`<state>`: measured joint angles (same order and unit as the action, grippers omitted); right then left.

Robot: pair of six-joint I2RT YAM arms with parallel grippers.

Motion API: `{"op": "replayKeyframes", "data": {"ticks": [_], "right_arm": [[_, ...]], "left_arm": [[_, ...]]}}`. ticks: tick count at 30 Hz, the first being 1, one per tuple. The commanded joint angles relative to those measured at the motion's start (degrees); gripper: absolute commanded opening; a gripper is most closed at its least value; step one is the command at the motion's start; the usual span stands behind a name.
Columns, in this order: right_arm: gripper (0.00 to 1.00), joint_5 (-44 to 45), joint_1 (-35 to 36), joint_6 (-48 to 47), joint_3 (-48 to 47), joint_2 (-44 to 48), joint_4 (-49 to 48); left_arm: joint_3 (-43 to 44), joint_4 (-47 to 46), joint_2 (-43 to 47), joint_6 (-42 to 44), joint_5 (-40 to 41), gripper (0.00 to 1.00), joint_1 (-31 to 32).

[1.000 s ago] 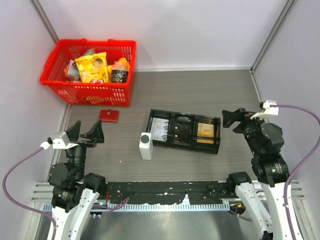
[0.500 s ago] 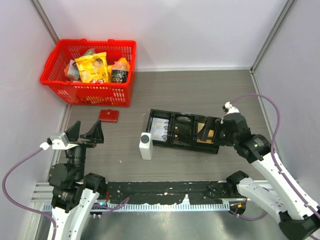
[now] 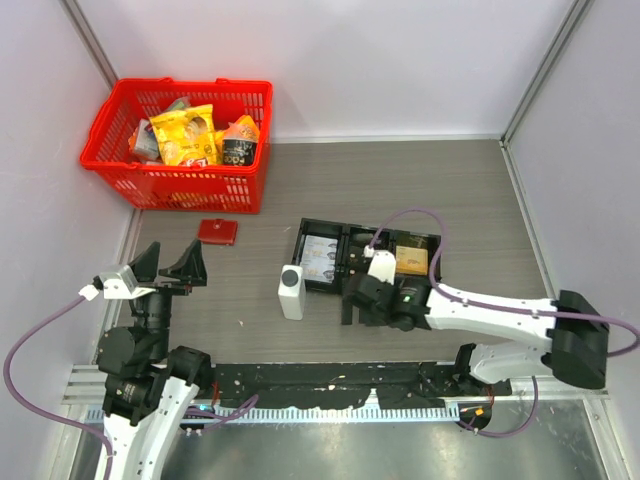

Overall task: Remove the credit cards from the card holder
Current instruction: Move the storage box to the center of the board.

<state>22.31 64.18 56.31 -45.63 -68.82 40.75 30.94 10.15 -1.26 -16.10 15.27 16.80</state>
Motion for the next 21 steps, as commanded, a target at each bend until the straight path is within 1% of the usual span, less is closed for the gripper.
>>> {"op": "replayKeyframes", "data": {"ticks": [1, 6, 8, 13, 18, 19, 21], "right_arm": [[1.0, 4.1, 1.6, 7.0, -1.7, -6.8, -8.4], [1.0, 8.8, 1.3, 6.6, -4.2, -13.1, -9.6], [1.0, 9.8, -0.3, 5.8, -4.9, -15.4, -9.6], [1.0, 7.1, -8.5, 0.1, -5.1, -18.5, -13.6], [1.0, 3.4, -16.5, -10.1, -5.4, -20.1, -18.2], [1.0, 2.9, -17.2, -12.3, -5.5, -20.5, -18.6], [1.0, 1.7, -19.8, -14.4, -5.8, -21.5, -20.1]], "left_arm": [[1.1, -0.7, 0.0, 0.0, 0.9, 1.0, -0.3], [1.1, -0.7, 0.1, 0.0, 1.1, 1.0, -0.3], [1.2, -0.7, 0.1, 0.0, 1.2, 1.0, -0.3], [1.1, -0.7, 0.4, 0.0, 1.3, 1.0, -0.3], [1.1, -0.8, 0.4, 0.0, 1.3, 1.0, -0.3], [1.1, -0.8, 0.5, 0.0, 1.3, 1.0, -0.3], [1.1, -0.8, 0.5, 0.0, 1.3, 1.0, -0.3]]}}
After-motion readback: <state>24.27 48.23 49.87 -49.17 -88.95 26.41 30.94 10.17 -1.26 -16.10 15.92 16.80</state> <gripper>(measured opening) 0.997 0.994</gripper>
